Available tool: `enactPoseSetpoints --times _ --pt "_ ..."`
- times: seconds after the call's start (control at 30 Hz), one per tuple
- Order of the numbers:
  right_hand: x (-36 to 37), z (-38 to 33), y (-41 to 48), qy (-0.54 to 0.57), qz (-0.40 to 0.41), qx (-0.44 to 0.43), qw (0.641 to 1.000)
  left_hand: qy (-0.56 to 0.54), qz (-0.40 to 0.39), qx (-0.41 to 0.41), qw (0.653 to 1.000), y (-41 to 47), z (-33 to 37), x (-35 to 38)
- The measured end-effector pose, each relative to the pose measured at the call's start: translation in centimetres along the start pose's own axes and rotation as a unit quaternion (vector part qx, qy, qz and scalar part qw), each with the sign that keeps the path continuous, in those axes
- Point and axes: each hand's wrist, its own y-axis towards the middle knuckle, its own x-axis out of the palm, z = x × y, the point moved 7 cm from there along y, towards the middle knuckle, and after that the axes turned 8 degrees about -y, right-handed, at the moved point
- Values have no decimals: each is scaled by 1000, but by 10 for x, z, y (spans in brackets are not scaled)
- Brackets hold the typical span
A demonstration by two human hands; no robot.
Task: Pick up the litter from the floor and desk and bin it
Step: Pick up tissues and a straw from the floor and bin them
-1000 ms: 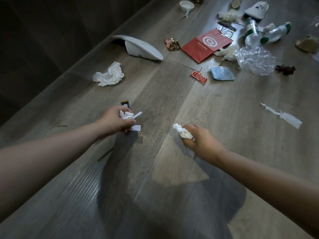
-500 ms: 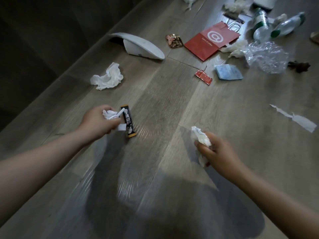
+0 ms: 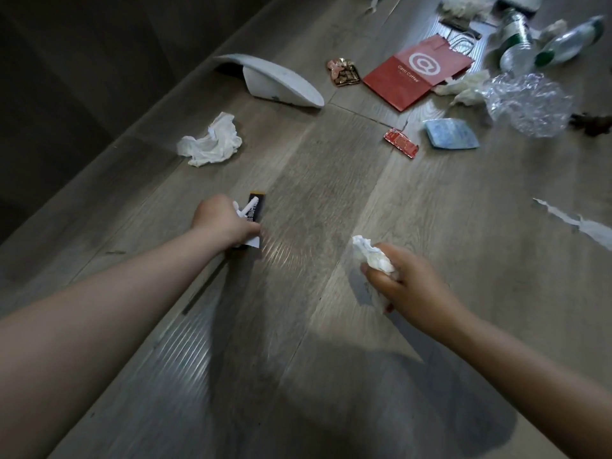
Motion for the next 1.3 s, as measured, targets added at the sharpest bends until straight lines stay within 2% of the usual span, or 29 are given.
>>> enactPoseSetpoints --times 0.13,0.3,0.43,0.5,0.67,0.73,0.93,1.1,1.17,1.3 --pt "-9 2 -3 5 5 17 1000 -97 -31 -33 994 -7 -5 4" --pt "-34 -5 -13 51 31 48 997 -289 -107 -37 951 -34 12 -5" --pt "-57 -26 -46 102 54 101 988 -353 -152 -25 923 -92 34 -40" --pt "-92 -61 -85 149 69 170 972 -367 -174 -52 912 -148 59 -87" --pt "-115 -86 -125 206 136 257 934 -406 -195 -60 891 -210 97 -123" --pt "-157 -125 -153 233 149 288 917 -415 -192 -77 886 -247 127 -169" --pt "-331 -260 -218 255 195 285 903 -385 -227 -71 892 -358 245 -308" --pt "-492 -365 -266 249 273 260 892 -388 -216 -20 896 -432 370 -424" --pt "-546 -413 -287 231 294 244 895 -388 -218 28 895 -463 418 -474" --pt "-635 -502 -333 216 355 215 884 -409 -266 109 866 -515 493 -553"
